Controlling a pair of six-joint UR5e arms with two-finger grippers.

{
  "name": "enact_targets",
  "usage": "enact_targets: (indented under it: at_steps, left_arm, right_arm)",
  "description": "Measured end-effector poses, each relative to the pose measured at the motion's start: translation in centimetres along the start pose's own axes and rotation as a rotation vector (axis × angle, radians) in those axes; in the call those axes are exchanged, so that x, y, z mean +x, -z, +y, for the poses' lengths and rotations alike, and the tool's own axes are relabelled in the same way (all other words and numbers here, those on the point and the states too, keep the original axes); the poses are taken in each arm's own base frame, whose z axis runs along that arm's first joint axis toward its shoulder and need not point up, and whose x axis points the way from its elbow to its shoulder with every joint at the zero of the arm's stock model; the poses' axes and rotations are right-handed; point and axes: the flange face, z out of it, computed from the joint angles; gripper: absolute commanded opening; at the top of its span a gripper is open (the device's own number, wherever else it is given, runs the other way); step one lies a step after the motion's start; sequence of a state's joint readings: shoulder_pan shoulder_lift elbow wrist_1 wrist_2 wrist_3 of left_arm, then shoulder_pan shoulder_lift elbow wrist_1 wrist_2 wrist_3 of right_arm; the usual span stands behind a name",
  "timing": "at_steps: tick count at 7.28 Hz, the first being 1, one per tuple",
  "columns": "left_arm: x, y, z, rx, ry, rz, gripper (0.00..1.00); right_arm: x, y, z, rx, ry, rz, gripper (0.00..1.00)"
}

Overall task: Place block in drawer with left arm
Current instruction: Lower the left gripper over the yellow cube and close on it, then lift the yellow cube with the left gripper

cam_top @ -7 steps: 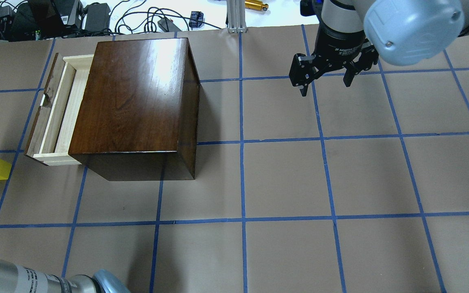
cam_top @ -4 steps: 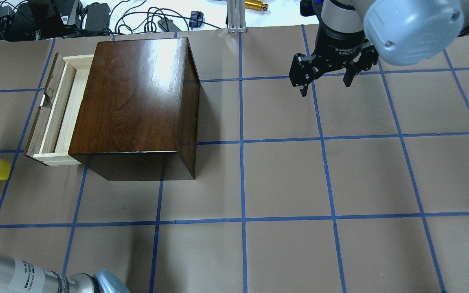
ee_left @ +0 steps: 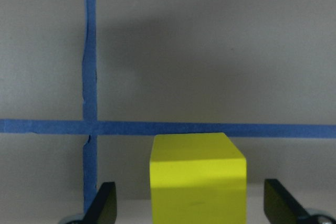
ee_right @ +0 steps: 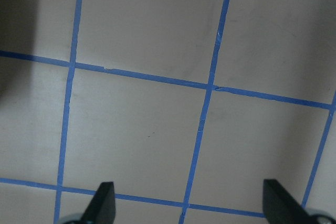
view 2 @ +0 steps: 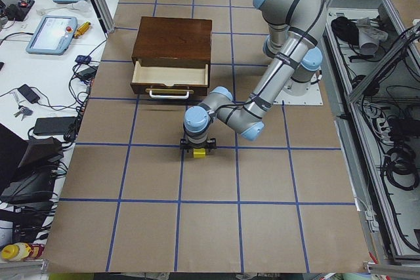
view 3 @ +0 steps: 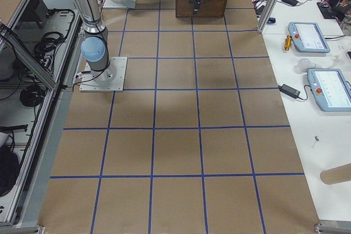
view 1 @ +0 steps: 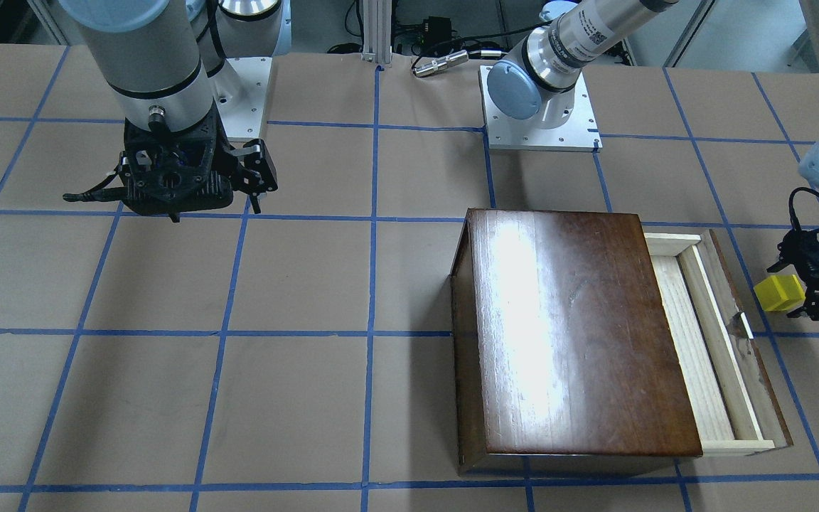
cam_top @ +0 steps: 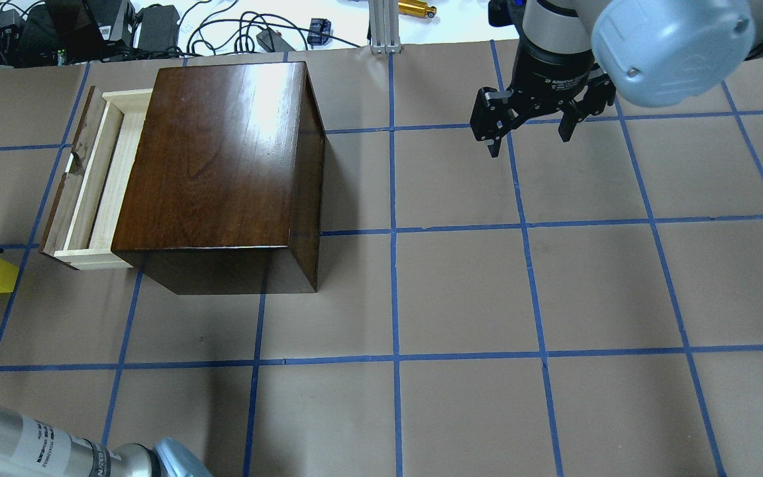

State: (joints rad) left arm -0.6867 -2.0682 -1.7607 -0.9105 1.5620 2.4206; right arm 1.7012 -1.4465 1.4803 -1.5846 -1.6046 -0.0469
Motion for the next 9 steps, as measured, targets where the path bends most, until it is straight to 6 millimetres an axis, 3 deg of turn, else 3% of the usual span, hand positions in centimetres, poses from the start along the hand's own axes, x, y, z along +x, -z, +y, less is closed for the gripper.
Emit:
enact_targets:
  at_steps: [1,3,4,9]
  left_arm:
    - [0.01,-0.23,0.0,0.002,0.0,0.002,0.66]
    - [0.03,-0.36,0.03,0.004,-0.009,0.002,0.14]
    - [0.04,-0.38,0.05,0.003,-0.022,0.002,0.08]
    - [0.0,-0.33,0.09,-0.001,-0.035,-0.002,0.06]
  right_arm:
    - [0.0,0.0,0.0,0.0,0.0,0.0,1.0]
    - [0.0,0.0,0.0,0.0,0.0,0.0,1.0]
    - [0.0,0.0,0.0,0.0,0.0,0.0,1.0]
    - [0.0,0.0,0.0,0.0,0.001,0.0,1.0]
